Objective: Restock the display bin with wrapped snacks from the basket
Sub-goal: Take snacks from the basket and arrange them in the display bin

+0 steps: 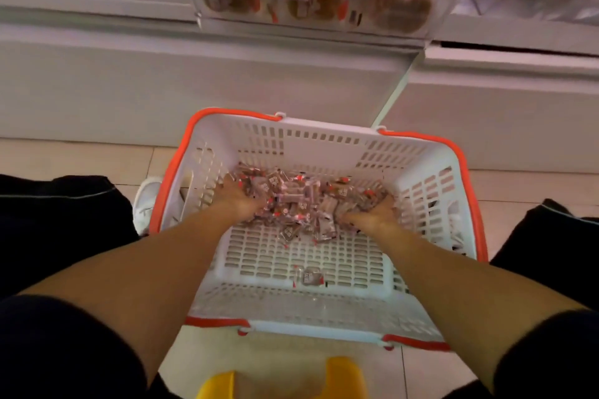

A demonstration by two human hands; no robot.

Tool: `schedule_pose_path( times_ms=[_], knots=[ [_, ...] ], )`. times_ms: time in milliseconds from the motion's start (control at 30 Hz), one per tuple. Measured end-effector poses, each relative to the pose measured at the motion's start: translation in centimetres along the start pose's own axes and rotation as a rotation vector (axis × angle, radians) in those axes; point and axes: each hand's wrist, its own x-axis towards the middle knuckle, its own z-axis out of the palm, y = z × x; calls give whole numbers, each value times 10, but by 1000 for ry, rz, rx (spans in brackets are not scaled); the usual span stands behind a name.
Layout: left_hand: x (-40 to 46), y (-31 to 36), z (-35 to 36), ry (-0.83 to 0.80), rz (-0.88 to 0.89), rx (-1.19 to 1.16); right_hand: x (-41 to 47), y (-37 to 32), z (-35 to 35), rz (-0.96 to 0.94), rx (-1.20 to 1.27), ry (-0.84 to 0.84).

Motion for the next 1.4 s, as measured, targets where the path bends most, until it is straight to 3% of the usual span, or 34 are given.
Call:
schedule_pose_path(
  times_ms=[100, 233, 400, 633, 867, 1033, 1133, 1267, 1400],
  knots=[
    [20, -1, 19, 15, -68, 33, 19, -4, 12, 10, 48, 10],
    [31, -5, 36, 45, -118, 251, 30, -13, 34, 55, -79, 70],
    [39, -13, 41, 16, -28, -52, 36, -13, 42, 45, -109, 116],
    [21, -11, 39, 216, -16, -96, 26, -15, 31, -167, -211, 121],
    [-11, -15, 38, 320, 3, -246, -11, -13, 20, -137, -75, -139],
    [-33, -7, 24, 169, 99, -366, -43, -20, 5, -299, -149, -305],
    [-52, 7, 11, -30, 95, -455, -63, -35, -11, -372, -194, -403],
    [-74, 16, -2, -257, 27, -318, -89, -52, -28, -394, -279, -474],
    [-90, 25, -15, -404, 17, -330, -105, -59, -39, -435, -328, -471]
  ],
)
